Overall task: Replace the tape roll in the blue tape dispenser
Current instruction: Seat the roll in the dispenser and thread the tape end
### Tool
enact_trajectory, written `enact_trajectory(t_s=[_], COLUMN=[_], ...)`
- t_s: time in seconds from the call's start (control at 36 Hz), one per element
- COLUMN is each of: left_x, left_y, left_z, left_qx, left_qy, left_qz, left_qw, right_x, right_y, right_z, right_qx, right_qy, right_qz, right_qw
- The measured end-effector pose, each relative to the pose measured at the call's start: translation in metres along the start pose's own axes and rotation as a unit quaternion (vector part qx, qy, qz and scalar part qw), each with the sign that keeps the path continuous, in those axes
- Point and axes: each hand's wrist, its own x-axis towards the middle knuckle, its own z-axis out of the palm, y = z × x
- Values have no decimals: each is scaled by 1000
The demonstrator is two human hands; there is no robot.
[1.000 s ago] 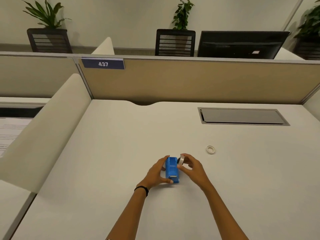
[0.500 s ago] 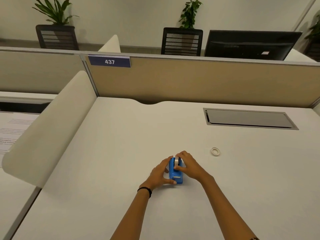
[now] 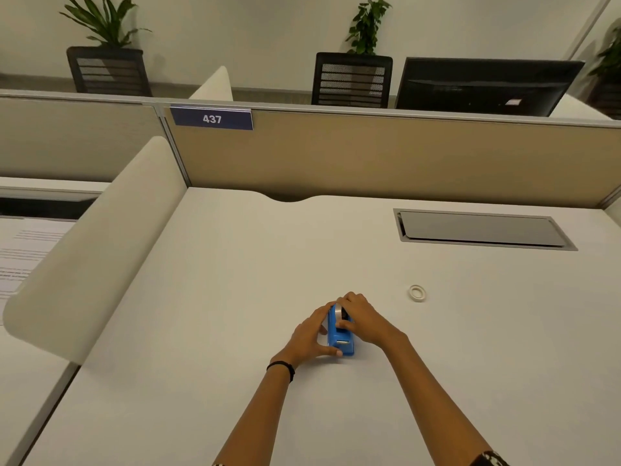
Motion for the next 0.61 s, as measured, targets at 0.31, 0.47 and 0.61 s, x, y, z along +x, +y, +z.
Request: enact_trajectory(t_s=[0.31,0.47,0.61], left_x=[-2,-3,-2], left_y=[8,14,17], left_z=[-4,-2,0], left_qx=[-61,-78,-65], left_qy=[-12,7,21], left_qz=[-26,-43,-41], left_qw=[998,996,997], right_x=[-9,-11,-14], right_y=[2,6,7], right_z=[2,-3,-1], right_qx=[94,117,158], right_qy=[28,18,45], right_qz=[-15,-25,-26], right_qw=[995,993,986])
